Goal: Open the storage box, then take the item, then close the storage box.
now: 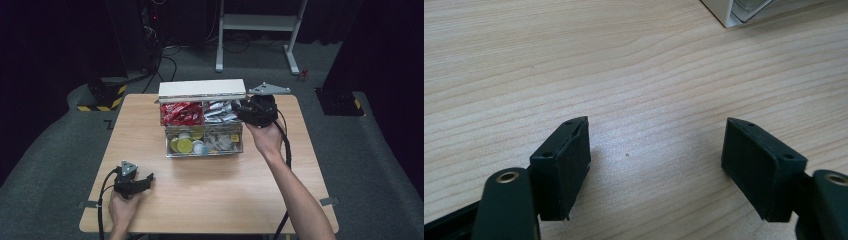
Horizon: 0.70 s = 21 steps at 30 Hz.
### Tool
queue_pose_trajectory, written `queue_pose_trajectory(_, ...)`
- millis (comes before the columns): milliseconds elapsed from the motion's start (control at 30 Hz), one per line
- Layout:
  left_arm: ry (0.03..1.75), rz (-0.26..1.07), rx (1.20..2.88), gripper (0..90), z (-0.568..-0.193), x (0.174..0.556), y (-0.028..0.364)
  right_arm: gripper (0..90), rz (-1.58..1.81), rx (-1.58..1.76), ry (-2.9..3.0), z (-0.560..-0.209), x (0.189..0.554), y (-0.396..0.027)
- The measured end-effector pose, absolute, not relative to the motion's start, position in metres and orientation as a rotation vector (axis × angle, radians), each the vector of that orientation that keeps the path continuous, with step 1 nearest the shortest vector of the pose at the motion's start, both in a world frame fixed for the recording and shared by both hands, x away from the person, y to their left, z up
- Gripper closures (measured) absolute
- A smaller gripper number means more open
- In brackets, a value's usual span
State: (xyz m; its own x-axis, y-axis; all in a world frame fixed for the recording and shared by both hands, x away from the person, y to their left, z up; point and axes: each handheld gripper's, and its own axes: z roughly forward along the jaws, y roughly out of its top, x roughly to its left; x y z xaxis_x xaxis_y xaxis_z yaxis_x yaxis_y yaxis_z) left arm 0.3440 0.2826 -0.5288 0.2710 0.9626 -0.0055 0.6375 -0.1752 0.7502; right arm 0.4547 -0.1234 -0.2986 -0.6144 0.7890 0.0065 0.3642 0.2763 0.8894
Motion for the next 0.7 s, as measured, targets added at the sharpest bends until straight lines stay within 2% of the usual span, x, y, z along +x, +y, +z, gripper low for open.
queue_pose_trajectory(333, 1.448, 0.647, 1.891, 27.2, -0.529, 0.343, 0.283, 59.6, 1.297, 1.046, 2.127, -0.297, 0.457, -0.125)
queue_pose_trajectory(400, 1.46, 0.638, 1.887, 29.5, -0.527, 0.343, 0.283, 59.4, 1.298, 1.042, 2.128, -0.297, 0.457, -0.125)
queue_pose_trajectory(700, 1.402, 0.606, 1.855, 31.0, -0.501, 0.34, 0.283, 59.2, 1.297, 1.045, 2.13, -0.295, 0.459, -0.125)
